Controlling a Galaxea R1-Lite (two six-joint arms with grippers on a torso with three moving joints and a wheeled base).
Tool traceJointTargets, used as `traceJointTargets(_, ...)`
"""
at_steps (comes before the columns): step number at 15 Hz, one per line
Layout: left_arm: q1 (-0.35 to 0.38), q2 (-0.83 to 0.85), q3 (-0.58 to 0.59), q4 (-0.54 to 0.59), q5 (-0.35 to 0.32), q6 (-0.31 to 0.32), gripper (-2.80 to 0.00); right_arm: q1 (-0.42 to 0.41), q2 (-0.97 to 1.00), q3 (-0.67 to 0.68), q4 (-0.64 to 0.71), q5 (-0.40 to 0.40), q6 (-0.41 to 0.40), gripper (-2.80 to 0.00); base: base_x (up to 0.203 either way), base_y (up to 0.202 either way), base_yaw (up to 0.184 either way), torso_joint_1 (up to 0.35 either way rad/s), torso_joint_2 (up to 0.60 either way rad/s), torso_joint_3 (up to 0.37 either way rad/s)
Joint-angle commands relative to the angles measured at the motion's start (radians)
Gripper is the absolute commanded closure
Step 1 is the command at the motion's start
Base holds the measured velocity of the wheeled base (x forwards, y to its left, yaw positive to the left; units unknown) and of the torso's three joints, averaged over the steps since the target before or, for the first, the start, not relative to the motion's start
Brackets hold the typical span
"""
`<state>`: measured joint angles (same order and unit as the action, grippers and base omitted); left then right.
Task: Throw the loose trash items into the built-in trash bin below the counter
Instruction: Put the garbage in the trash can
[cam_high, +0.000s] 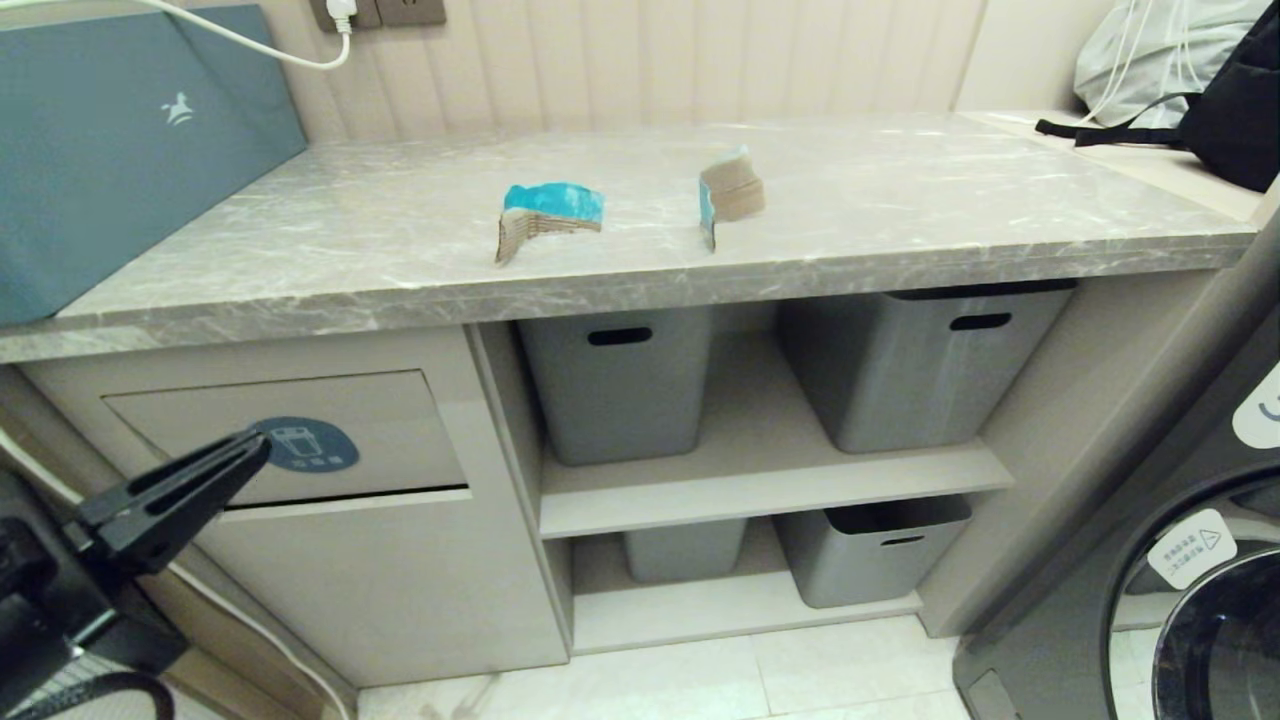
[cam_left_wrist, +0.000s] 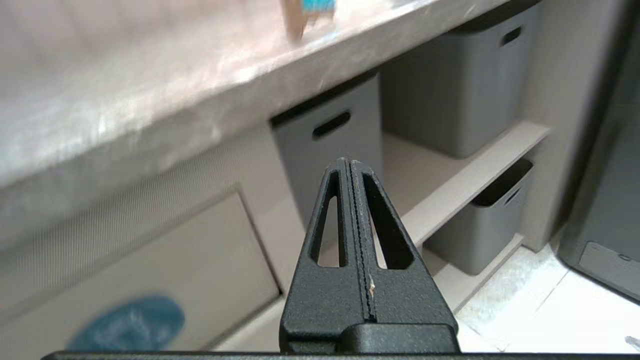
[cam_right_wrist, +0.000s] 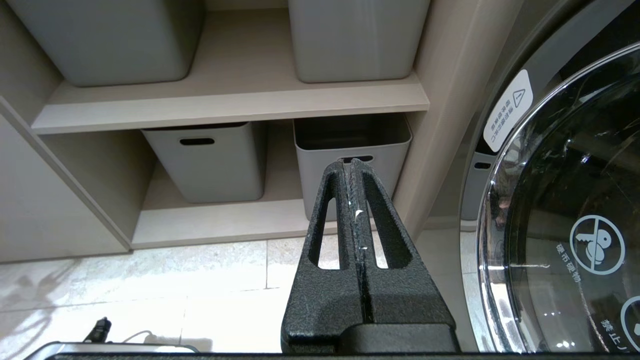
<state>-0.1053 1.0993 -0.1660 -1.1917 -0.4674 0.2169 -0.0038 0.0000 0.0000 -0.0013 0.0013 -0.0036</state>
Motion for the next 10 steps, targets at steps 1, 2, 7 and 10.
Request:
traceJointTargets(1,-0.002,-0.018,-0.058,0.049,-0.013,0.010,0.00,-0.001,0.000,0.000,0.000,0.000,-0.001,0.00,0.000,0.000,0.000,0.000,0.00,0.000)
traceJointTargets(2,-0.002,-0.027,-0.116,0.124,-0.014,0.026,0.00,0.000,0.000,0.000,0.000,0.000,-0.001,0.00,0.000,0.000,0.000,0.000,0.00,0.000)
traceJointTargets(7,-0.042,-0.026,-0.373,0.446,0.028,0.031,0.00,0.001,0.000,0.000,0.000,0.000,-0.001,0.00,0.000,0.000,0.000,0.000,0.00,0.000)
traceJointTargets(10,-0.063,0.037,-0.449,0.482,0.040,-0.002,0.00,-0.001,0.000,0.000,0.000,0.000,-0.001,0.00,0.000,0.000,0.000,0.000,0.00,0.000)
